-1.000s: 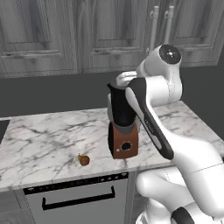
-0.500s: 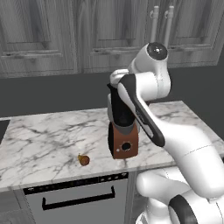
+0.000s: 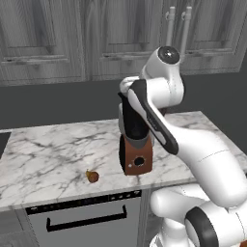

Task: Open the blender lid, put the pear in the blender, close the lid, and start the blender.

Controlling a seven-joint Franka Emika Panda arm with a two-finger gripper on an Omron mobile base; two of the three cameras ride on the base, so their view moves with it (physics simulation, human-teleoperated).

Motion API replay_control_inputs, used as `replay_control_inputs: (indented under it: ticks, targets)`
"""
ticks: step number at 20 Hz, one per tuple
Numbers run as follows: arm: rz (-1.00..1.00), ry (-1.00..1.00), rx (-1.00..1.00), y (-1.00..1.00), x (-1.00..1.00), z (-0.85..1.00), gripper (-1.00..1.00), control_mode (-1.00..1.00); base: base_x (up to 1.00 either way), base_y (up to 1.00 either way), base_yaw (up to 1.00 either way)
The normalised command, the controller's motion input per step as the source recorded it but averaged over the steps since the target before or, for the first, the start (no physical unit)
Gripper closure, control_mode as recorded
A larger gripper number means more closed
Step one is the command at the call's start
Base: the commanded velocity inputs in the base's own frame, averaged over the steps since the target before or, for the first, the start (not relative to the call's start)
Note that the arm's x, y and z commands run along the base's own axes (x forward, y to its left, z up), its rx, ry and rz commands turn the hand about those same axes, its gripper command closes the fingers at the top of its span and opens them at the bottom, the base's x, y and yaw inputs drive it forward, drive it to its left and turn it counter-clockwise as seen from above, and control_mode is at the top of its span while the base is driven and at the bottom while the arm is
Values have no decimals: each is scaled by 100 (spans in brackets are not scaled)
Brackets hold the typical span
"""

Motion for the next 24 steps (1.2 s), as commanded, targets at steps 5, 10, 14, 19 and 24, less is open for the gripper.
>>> replay_control_inputs:
  ticks: [5, 10, 14, 19, 24]
  targets:
    - [0, 11, 0, 0, 32, -6, -100, -100, 0, 0, 0]
    - [0, 11, 0, 0, 34, -2, -100, -100, 0, 0, 0]
    - [0, 4, 0, 0, 0, -16, -100, -100, 0, 0, 0]
    - [0, 0, 0, 0, -24, -29, -100, -100, 0, 0, 0]
    - [0, 1, 0, 0, -2, -23, -100, -100, 0, 0, 0]
